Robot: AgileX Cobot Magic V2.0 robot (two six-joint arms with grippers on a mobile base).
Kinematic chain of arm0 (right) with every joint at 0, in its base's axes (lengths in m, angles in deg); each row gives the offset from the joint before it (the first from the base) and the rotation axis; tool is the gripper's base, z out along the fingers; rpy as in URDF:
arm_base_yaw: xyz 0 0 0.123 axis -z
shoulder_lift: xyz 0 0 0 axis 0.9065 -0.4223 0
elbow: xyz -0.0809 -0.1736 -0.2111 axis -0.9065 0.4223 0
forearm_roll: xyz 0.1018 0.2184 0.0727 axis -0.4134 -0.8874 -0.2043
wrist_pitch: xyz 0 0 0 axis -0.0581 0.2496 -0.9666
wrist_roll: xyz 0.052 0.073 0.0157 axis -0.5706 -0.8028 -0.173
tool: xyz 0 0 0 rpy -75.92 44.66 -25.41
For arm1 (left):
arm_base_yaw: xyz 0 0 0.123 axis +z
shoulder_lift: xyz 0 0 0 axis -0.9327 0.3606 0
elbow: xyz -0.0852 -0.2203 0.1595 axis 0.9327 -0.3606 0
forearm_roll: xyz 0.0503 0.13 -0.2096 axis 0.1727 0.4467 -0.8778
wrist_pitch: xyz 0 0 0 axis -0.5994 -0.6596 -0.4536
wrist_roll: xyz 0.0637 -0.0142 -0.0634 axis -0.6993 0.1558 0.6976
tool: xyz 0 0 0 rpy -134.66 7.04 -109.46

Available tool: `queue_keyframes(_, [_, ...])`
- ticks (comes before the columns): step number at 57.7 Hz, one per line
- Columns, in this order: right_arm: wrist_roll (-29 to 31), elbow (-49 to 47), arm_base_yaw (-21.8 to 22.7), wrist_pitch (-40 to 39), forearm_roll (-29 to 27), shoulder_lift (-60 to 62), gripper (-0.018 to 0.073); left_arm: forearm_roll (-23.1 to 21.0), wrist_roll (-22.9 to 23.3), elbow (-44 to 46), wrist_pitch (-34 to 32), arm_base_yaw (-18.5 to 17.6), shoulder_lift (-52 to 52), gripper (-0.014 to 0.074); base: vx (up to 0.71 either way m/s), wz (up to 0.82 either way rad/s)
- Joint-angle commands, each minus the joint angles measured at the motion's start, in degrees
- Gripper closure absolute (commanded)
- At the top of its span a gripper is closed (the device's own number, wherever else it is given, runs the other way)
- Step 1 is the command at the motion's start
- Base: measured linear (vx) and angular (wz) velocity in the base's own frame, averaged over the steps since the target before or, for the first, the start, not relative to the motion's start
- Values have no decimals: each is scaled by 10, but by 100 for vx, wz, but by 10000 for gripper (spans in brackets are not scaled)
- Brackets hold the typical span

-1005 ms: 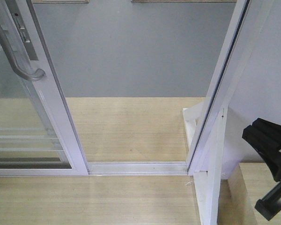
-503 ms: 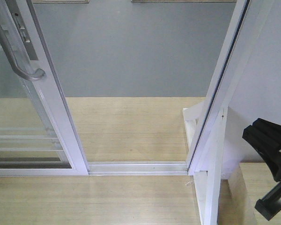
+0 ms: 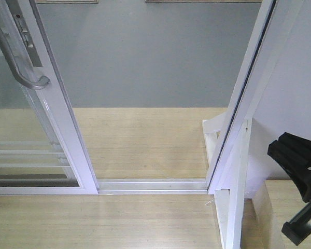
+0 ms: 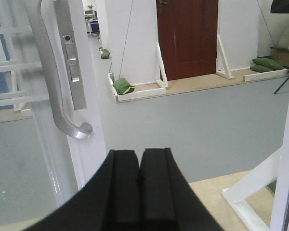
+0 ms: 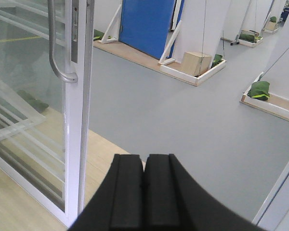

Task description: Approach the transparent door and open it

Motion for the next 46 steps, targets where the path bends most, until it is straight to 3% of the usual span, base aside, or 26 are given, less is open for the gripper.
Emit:
queue_keyframes(1, [0,-18,3,-43,2,-2,559,-2,1,-17,-45,-4,-8,602,0,0])
queue_keyframes(20, [0,-4,3,-49,3,0,559,-2,1,-17,-45,-4,-8,602,0,0])
queue_keyframes(30, [-26,120,3,-123,15,74,559,-2,1,-17,-45,-4,-8,602,0,0])
queue_keyframes(37, [-60,214,3,-169,54,143,559,-2,1,-17,-45,-4,-8,602,0,0])
queue_keyframes(41, [-80,216,15,-97,87,183,559,-1,1,-17,-45,-4,-8,602,0,0])
queue_keyframes(46, [-105,219,58,-71,102,208,559,-1,1,-17,-45,-4,-8,602,0,0])
